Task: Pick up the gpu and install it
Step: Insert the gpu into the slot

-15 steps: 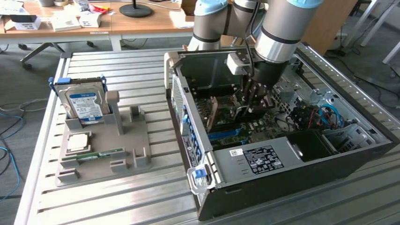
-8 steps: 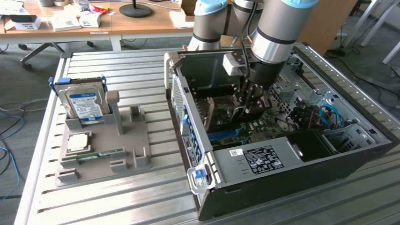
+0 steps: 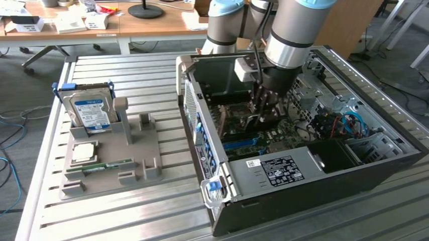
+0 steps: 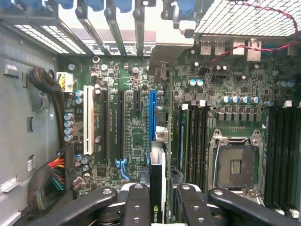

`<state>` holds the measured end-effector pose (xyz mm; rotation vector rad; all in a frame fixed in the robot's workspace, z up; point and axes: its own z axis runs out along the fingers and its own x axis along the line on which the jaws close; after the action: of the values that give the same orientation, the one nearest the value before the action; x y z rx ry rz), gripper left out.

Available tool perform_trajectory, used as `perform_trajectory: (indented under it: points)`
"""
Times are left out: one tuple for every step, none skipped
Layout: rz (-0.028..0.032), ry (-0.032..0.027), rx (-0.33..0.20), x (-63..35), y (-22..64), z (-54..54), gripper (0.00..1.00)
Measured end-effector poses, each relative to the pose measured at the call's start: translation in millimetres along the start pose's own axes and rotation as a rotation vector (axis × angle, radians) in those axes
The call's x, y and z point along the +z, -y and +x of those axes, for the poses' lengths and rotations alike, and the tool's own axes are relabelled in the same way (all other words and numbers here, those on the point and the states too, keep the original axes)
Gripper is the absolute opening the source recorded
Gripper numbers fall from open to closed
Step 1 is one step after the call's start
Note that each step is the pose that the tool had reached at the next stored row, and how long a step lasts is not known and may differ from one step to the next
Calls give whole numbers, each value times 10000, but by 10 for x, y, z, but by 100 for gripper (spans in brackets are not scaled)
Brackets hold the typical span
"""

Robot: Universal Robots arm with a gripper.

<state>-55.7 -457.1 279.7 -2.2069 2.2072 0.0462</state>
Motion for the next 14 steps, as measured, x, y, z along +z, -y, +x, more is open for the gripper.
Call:
perform_trajectory:
  points:
    - [3, 0, 0, 0, -7, 1, 27]
    - [4, 0, -1, 0, -9, 4, 27]
    - [4, 0, -2, 0, -9, 11, 27]
    - [4, 0, -1, -1, -9, 19, 27]
    - [4, 0, 0, -1, -9, 27, 27]
    - [4, 0, 0, -1, -10, 35, 27]
    - [4, 0, 1, -1, -10, 38, 27]
    - [5, 0, 1, -1, -10, 38, 27]
    - [4, 0, 1, -1, -10, 38, 27]
    - [5, 1, 0, -1, -10, 38, 27]
    - [5, 0, 0, -1, -15, 38, 27]
    - [5, -1, -1, -1, -23, 38, 27]
    - [5, 0, -1, -1, -31, 38, 27]
    - [4, 0, 0, 0, -39, 38, 27]
